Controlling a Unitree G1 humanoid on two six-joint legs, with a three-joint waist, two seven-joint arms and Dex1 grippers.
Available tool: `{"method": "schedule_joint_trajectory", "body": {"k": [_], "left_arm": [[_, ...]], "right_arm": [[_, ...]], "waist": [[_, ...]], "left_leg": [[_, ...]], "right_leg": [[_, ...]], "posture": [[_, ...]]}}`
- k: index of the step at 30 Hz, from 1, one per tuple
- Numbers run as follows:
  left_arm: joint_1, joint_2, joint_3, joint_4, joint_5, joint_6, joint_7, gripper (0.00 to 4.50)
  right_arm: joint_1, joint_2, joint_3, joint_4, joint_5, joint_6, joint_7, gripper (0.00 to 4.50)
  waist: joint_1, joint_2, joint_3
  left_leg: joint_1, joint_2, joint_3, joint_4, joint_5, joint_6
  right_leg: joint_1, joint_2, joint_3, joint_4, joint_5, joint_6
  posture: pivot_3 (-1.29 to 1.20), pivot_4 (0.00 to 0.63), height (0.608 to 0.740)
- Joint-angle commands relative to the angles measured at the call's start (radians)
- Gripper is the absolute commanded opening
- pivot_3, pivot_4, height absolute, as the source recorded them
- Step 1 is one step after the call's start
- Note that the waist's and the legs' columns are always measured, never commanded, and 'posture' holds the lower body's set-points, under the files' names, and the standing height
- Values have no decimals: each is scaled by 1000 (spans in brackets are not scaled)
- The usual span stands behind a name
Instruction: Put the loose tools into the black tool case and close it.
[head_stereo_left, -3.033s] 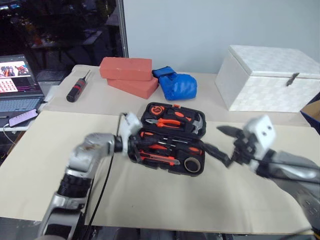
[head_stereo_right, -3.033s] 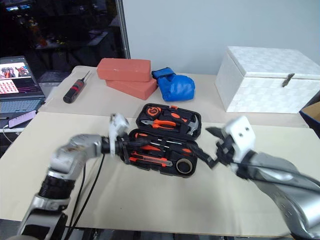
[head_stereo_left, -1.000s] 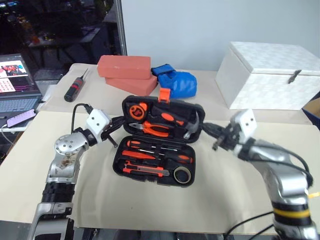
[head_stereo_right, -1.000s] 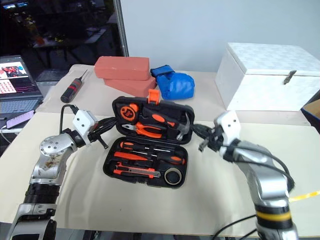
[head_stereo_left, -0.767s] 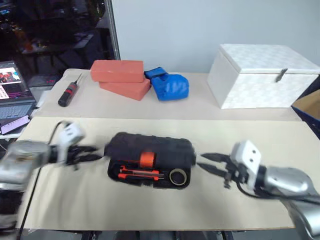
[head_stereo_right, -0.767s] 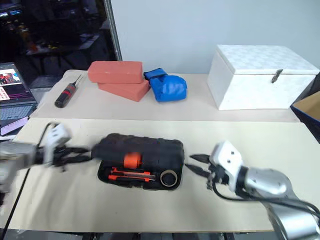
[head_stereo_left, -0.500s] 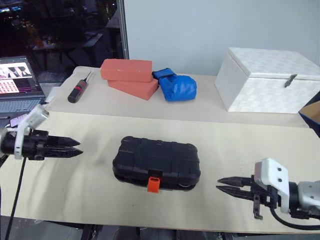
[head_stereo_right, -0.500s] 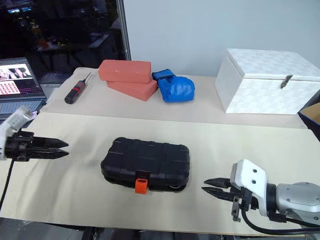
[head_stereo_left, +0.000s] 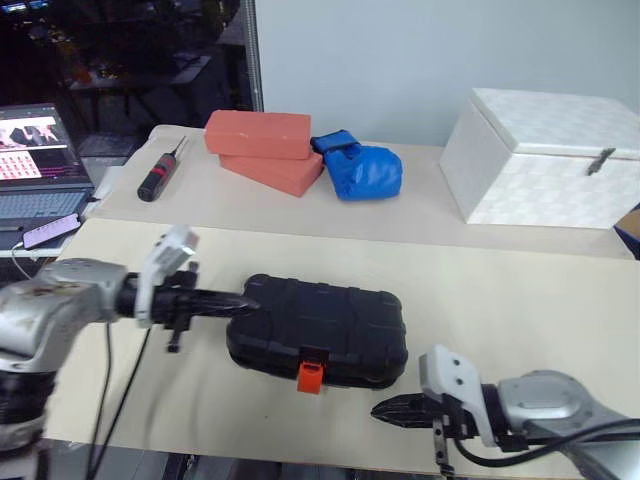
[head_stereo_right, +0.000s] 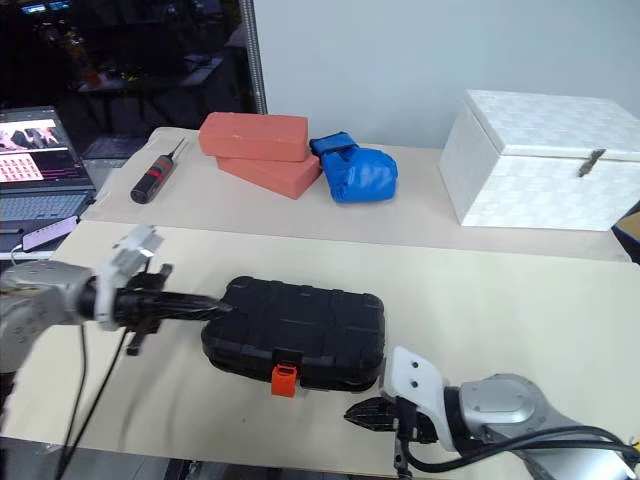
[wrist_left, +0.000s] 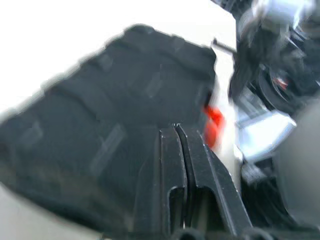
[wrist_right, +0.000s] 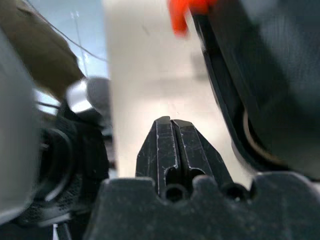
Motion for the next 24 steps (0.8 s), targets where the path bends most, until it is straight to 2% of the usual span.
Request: {"method": "schedule_joint_trajectory", "body": {"k": [1, 5, 10, 13, 16, 19, 24], "left_arm": [[-53, -38, -61, 17, 65, -36, 64, 78], [-35, -20, -176, 18, 145, -64, 44, 78], [78, 11, -268, -11, 220, -127, 28, 78], [97, -11, -281, 6, 246, -153, 54, 78], [73, -43, -293, 39, 275, -165, 81, 78], [47, -62, -326, 94, 331, -213, 84, 78], [-7, -95, -285, 161, 316, -226, 78, 78]], "right_arm": [[-46, 59, 82, 17, -65, 17, -75, 0], [-119, 185, 149, 98, -124, 26, -167, 0], [-196, 416, 81, 241, -95, 12, -287, 0], [-254, 479, 79, 315, -152, -39, -337, 0], [-316, 509, 74, 386, -190, -79, -360, 0], [-347, 469, 93, 442, -230, -121, -314, 0], [-385, 446, 76, 529, -264, -208, -282, 0]], "waist": [[-2, 0, 0], [-10, -1, -1], [-19, -1, -1], [-28, 1, -2], [-31, 1, -3], [-30, 2, -3], [-30, 5, -5]], "left_leg": [[0, 0, 0, 1, 0, 0], [2, 0, -1, 2, 1, 0], [7, 1, -1, 2, 1, 0], [11, 1, -1, 2, 1, 0], [14, 1, -1, 2, -3, -6], [19, 0, -2, 2, -4, -8], [20, 0, -2, 2, -4, -8]], "right_leg": [[1, 1, 1, 0, 0, -1], [1, 5, 7, 0, 3, -4], [3, 6, 8, 0, 4, -7], [6, 6, 9, 0, 4, -7], [8, 6, 9, -1, 4, -7], [13, 6, 9, -3, 4, -7], [16, 5, 9, -6, 4, -7]], "posture": [[0, 150, 740], [0, 150, 740], [0, 150, 740], [0, 150, 740], [0, 150, 740], [0, 150, 740], [0, 150, 740]]}}
